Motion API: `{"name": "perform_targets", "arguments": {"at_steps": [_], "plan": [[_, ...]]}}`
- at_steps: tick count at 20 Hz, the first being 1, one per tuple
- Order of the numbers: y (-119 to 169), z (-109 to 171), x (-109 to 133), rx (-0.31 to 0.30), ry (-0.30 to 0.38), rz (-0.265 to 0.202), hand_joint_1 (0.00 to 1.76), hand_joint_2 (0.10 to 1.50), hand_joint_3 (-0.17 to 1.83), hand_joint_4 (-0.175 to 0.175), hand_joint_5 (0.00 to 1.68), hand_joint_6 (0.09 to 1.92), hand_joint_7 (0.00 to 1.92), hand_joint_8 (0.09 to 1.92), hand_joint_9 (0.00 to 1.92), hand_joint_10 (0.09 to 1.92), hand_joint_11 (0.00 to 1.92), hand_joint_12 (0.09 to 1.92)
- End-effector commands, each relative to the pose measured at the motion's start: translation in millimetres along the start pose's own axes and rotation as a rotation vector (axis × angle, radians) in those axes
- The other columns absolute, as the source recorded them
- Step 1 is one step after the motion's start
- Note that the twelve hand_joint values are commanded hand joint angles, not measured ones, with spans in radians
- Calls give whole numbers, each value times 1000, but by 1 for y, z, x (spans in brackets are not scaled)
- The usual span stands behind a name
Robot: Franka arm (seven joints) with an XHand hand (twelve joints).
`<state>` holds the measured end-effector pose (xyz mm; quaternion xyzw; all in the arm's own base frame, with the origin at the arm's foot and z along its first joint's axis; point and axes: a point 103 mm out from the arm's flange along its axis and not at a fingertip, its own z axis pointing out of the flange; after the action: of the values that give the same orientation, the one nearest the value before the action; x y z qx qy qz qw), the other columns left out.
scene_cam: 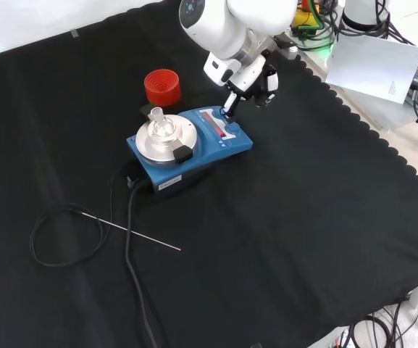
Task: Turn on the heater.
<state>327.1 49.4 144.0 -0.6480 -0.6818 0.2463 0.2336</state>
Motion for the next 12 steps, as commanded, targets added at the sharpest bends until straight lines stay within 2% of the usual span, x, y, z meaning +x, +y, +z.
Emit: {"name": "perform_targets", "arguments": {"at_steps": [1,12], "plan": [[3,3,-1,7,5,-4,1387,681,1020,-70,278,753,1570,1244,1663,1201,1523,1340],[9,8,0,14,2,-7,1386,682,1023,-69,276,750,1567,1251,1662,1202,1526,1340]]}}
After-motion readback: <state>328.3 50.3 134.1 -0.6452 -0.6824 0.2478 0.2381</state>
